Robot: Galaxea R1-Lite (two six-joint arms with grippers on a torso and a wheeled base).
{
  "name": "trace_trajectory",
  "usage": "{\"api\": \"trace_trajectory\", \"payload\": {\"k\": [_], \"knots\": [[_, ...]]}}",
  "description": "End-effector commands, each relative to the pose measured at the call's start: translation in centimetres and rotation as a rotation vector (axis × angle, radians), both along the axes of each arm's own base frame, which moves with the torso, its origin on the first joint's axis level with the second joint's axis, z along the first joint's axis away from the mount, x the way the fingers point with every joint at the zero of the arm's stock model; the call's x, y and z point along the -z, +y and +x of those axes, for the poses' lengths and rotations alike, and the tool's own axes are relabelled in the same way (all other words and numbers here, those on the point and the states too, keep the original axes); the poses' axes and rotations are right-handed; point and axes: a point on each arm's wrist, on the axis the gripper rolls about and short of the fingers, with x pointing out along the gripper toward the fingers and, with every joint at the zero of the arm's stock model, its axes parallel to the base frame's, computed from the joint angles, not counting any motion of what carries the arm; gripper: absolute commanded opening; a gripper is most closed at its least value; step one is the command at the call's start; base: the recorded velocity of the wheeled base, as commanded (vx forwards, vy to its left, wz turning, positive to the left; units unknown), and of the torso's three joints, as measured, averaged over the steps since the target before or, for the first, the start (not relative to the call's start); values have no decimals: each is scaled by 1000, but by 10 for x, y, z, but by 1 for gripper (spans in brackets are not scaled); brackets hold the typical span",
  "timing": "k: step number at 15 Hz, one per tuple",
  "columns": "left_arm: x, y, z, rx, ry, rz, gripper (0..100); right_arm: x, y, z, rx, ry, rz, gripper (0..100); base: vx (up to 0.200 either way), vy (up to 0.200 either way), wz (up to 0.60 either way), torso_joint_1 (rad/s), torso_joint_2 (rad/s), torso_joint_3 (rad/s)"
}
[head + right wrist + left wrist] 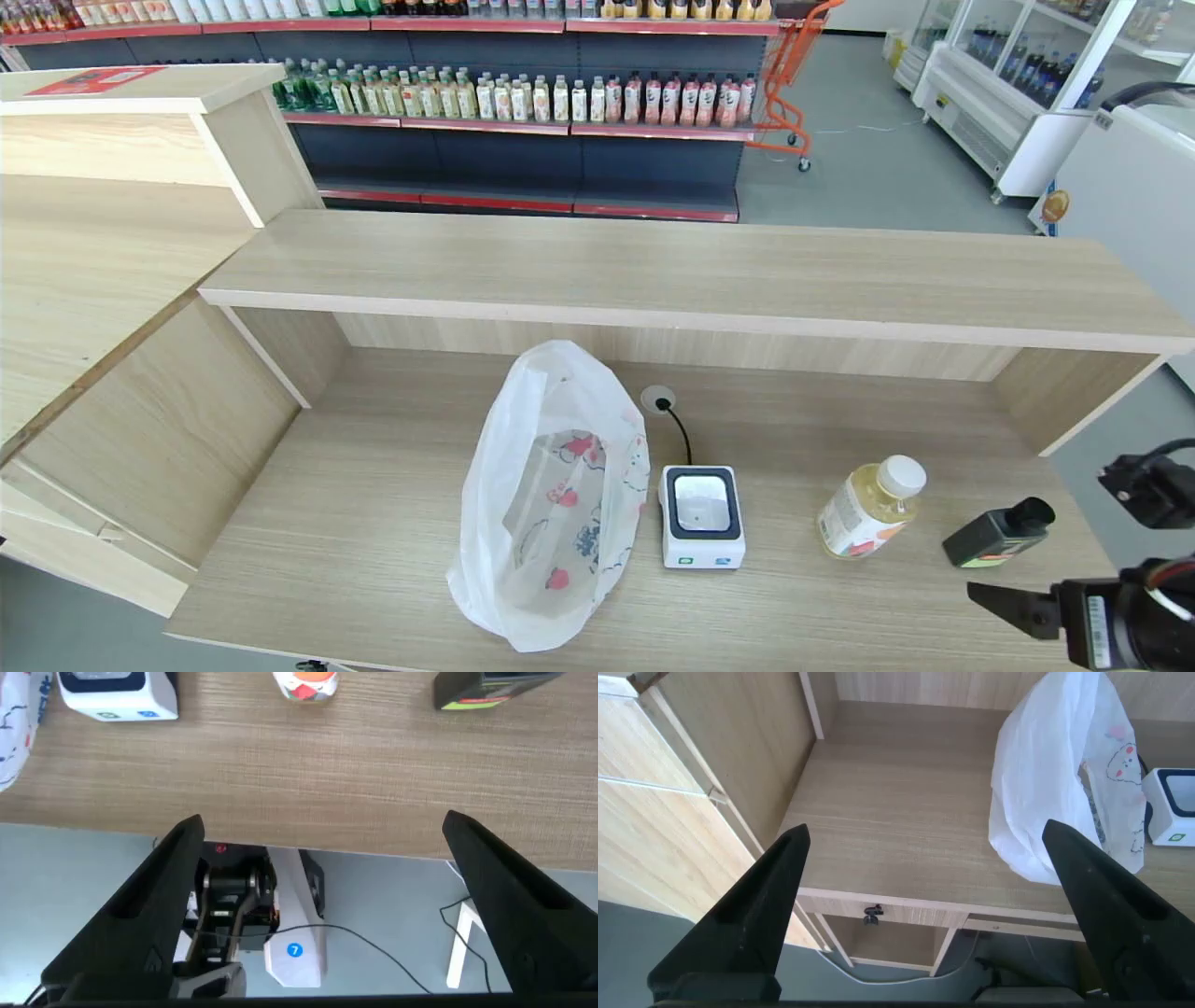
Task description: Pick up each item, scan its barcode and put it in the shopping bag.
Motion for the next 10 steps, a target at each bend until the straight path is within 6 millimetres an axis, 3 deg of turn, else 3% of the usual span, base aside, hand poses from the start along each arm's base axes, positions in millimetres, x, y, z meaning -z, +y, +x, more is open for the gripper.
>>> {"api": "trace_trajectory", "payload": {"k": [1,5,10], "knots": [[0,0,0,0,1,0,100,44,-2,53,21,156,-39,100,0,0,0,0,0,0],[0,0,0,0,0,0,100,78,0,80,16,183,-48,100,0,0,0,0,0,0],[0,0,0,0,0,0,100,104,5,107,3,107,-42,100,0,0,0,0,0,0]]}}
